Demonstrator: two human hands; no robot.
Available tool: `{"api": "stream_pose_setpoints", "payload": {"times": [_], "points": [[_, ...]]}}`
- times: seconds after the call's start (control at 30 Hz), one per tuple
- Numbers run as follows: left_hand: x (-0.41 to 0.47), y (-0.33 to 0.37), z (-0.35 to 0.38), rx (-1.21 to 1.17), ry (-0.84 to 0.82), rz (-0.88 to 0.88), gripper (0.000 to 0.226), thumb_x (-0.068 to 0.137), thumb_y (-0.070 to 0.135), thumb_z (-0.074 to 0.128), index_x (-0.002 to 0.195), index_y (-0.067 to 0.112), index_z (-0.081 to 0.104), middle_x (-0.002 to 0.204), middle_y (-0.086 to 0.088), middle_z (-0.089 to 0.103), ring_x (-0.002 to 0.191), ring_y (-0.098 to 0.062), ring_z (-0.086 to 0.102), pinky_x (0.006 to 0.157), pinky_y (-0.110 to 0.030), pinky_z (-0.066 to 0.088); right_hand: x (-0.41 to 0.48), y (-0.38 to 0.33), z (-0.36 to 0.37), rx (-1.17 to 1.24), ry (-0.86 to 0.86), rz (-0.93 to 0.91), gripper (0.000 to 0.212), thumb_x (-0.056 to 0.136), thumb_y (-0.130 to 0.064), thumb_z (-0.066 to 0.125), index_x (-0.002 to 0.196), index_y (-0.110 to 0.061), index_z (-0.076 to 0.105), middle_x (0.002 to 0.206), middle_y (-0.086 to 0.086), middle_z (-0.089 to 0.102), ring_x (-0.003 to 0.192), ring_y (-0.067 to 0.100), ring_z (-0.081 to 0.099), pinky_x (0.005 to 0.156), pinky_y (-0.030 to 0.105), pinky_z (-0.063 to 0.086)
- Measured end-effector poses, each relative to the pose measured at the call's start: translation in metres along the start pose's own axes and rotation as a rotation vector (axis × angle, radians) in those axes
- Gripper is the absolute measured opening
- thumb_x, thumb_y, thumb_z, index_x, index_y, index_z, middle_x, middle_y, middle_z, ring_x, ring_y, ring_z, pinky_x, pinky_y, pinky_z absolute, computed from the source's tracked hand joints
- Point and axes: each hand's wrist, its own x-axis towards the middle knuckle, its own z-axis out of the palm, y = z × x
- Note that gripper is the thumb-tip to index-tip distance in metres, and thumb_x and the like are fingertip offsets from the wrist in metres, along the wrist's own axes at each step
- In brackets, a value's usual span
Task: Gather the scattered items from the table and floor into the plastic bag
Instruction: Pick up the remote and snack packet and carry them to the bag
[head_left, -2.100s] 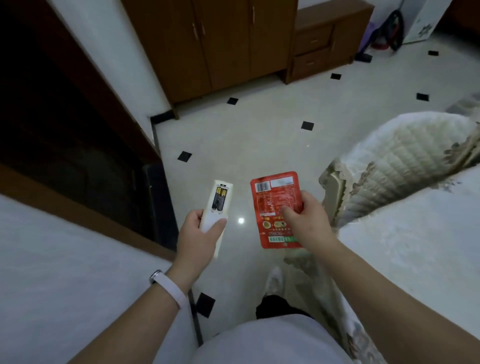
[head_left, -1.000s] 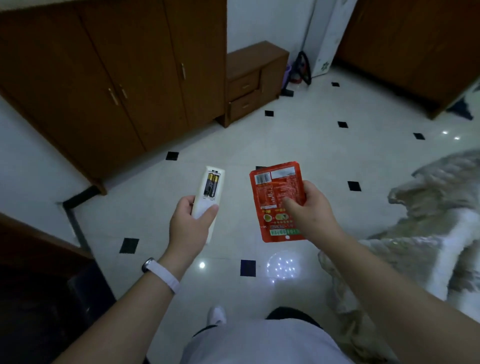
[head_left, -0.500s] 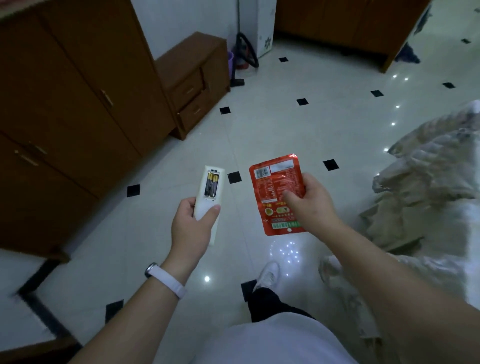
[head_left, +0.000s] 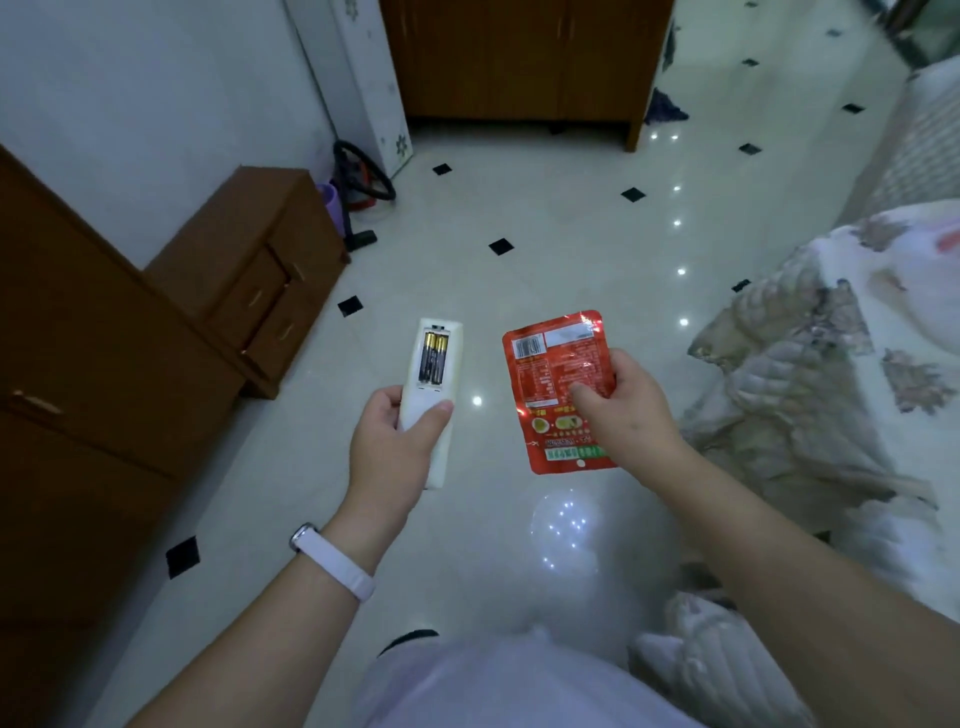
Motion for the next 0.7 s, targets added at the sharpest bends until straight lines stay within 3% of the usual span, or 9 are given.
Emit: {"api": "stream_pose_setpoints", "payload": {"times": [0.13, 0.23, 0.37, 0.53, 0.7], "points": [[0.059, 0.014, 0.035, 0.003, -0.118, -0.007, 0.026, 0.078, 0.033, 0.077, 0.097, 0.028, 0.06, 0.096, 0.001, 0.069, 0.084, -0.02, 0.067, 0.07, -0.043, 0.057, 0.044, 0.002, -0.009, -0.008, 0.082, 0.048, 0.014, 0.092, -0.019, 0.06, 0.103, -0.028, 0.058, 0.091, -0.01, 0.068, 0.078, 0.003, 0.067, 0.062, 0.02, 0.05], [0.11, 0.018, 0.056, 0.002, -0.164, -0.005, 0.022, 0.084, 0.025, 0.076, 0.098, 0.025, 0.059, 0.096, 0.0, 0.069, 0.083, -0.019, 0.066, 0.074, -0.037, 0.056, 0.085, 0.003, -0.007, -0.026, 0.13, 0.097, 0.013, 0.093, -0.02, 0.06, 0.102, -0.029, 0.057, 0.094, -0.008, 0.069, 0.082, 0.007, 0.068, 0.07, 0.028, 0.055], [0.188, 0.024, 0.078, -0.018, -0.255, -0.014, 0.022, 0.086, 0.023, 0.074, 0.103, 0.022, 0.059, 0.097, 0.002, 0.068, 0.082, -0.014, 0.065, 0.067, -0.027, 0.05, 0.146, -0.01, 0.0, -0.066, 0.201, 0.135, 0.013, 0.094, -0.023, 0.061, 0.106, -0.027, 0.058, 0.095, -0.008, 0.07, 0.082, 0.007, 0.069, 0.07, 0.029, 0.056], [0.292, 0.047, 0.101, -0.03, -0.343, -0.018, 0.02, 0.086, 0.024, 0.074, 0.1, 0.023, 0.06, 0.096, -0.001, 0.068, 0.08, -0.017, 0.064, 0.067, -0.031, 0.05, 0.223, -0.042, 0.01, -0.082, 0.3, 0.184, 0.017, 0.093, -0.023, 0.061, 0.108, -0.028, 0.058, 0.096, -0.007, 0.071, 0.083, 0.011, 0.07, 0.076, 0.04, 0.059], [0.378, 0.076, 0.138, 0.01, -0.407, 0.018, 0.019, 0.086, 0.027, 0.074, 0.095, 0.026, 0.058, 0.094, 0.003, 0.066, 0.079, -0.014, 0.063, 0.064, -0.028, 0.048, 0.279, -0.063, 0.011, -0.107, 0.475, 0.169, 0.013, 0.094, -0.019, 0.06, 0.105, -0.023, 0.057, 0.094, -0.008, 0.067, 0.08, 0.003, 0.066, 0.063, 0.02, 0.05]]}}
